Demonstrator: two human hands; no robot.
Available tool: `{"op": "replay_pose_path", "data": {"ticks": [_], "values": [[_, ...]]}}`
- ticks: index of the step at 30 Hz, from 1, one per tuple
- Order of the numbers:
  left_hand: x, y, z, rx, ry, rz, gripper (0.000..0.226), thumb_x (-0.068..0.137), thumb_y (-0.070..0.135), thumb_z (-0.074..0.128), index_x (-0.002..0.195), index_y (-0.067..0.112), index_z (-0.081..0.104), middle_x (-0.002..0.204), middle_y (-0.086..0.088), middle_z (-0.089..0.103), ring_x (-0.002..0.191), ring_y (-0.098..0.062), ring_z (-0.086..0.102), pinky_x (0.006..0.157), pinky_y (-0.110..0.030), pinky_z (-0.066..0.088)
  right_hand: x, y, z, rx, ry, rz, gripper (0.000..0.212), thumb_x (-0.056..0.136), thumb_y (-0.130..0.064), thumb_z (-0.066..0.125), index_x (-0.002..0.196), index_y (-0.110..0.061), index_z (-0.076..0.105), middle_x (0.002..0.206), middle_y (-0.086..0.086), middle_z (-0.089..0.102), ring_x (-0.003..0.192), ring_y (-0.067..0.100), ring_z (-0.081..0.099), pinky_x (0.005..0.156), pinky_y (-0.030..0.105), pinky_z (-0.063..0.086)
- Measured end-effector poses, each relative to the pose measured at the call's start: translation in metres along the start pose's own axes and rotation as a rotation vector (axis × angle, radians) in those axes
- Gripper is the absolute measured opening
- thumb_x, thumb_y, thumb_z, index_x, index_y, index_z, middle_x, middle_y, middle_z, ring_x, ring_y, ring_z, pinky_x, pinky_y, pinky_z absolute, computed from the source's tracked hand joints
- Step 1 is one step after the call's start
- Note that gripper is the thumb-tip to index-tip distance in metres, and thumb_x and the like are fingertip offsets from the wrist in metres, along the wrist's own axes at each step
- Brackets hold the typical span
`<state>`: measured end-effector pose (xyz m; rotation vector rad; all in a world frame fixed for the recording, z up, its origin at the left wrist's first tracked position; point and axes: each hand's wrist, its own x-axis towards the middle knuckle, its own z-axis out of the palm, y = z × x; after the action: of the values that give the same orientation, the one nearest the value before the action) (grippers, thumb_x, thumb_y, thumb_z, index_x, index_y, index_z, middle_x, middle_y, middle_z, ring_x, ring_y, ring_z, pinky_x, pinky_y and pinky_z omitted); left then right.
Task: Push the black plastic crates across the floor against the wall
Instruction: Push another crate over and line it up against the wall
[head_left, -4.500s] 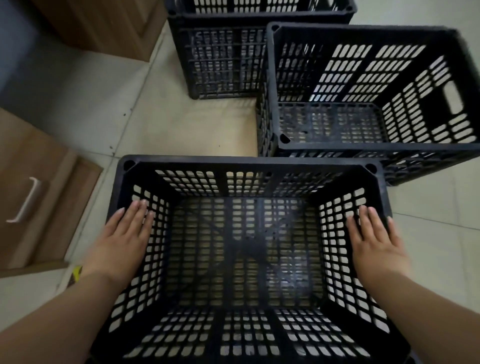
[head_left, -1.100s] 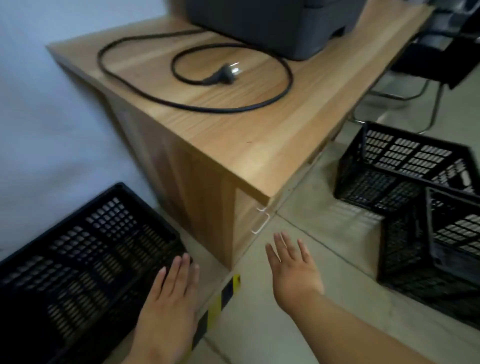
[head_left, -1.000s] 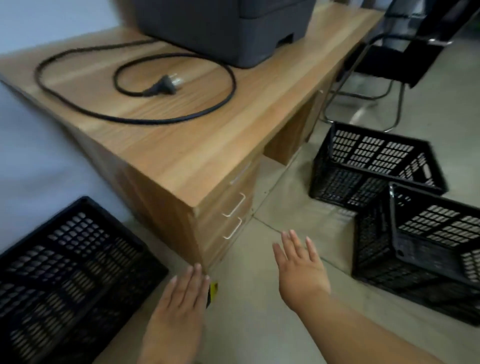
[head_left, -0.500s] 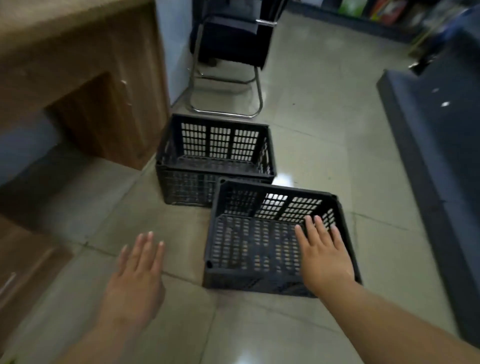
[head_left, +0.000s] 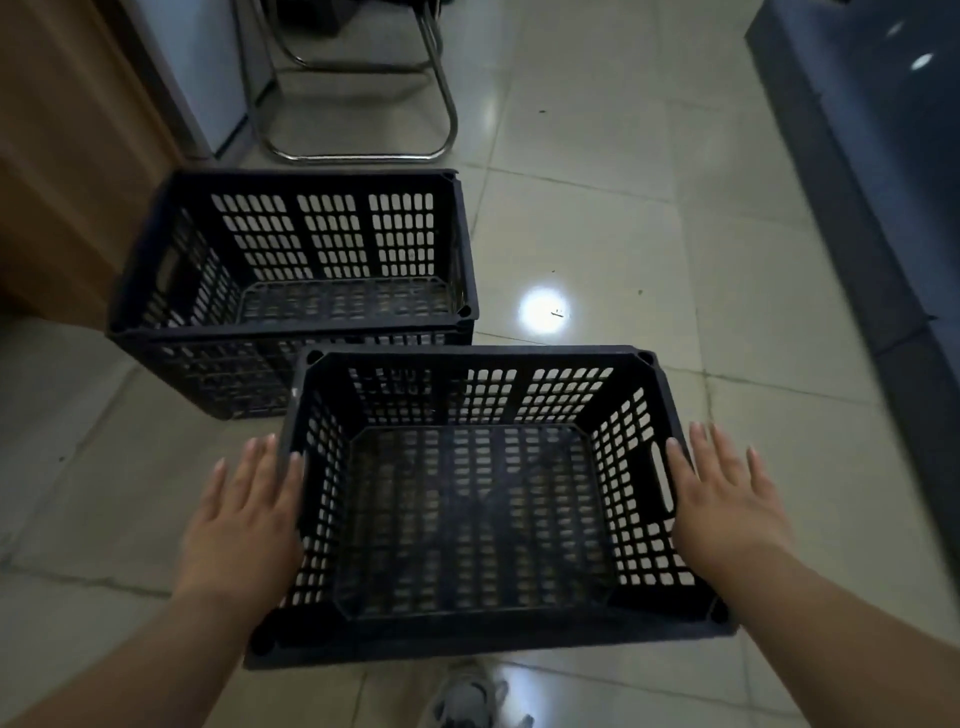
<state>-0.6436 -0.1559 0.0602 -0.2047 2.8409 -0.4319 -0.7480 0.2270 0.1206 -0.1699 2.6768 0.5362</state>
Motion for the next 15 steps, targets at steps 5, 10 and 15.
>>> {"op": "replay_pose_path", "data": {"ticks": [5, 10, 15], "values": [[0.070, 0.020, 0.044, -0.017, 0.071, 0.030, 0.075, 0.086, 0.026, 0.049, 0.146, 0.018, 0.005, 0.149, -0.009, -0.013, 0.140, -0.020, -0.008, 0.092, -0.034, -0.043, 0.071, -0.006, 0.043, -0.026, -0.070, 0.008, 0.069, 0.092, -0.016, 0.025, 0.145, -0.016, -0.019, 0.150, 0.007, -0.033, 0.141, 0.024, -0.026, 0.112, 0.043, -0.017], [0.112, 0.014, 0.068, 0.024, 0.071, 0.098, 0.073, 0.065, 0.004, 0.068, 0.135, 0.005, 0.043, 0.145, -0.019, 0.020, 0.136, -0.028, 0.025, 0.111, -0.032, -0.024, 0.107, -0.008, 0.068, -0.037, -0.147, -0.010, 0.070, 0.092, -0.013, 0.027, 0.145, -0.017, -0.019, 0.138, 0.004, -0.040, 0.124, 0.023, -0.047, 0.115, 0.040, -0.013], [0.127, 0.005, 0.073, 0.091, 0.094, 0.250, 0.078, 0.049, -0.005, 0.078, 0.123, -0.006, 0.053, 0.133, -0.031, 0.047, 0.125, -0.038, 0.042, 0.114, -0.032, -0.014, 0.118, -0.013, 0.074, -0.100, -0.173, -0.003, 0.069, 0.092, -0.013, 0.025, 0.144, -0.013, -0.019, 0.137, 0.005, -0.045, 0.092, 0.025, -0.068, 0.091, 0.038, -0.042]]}}
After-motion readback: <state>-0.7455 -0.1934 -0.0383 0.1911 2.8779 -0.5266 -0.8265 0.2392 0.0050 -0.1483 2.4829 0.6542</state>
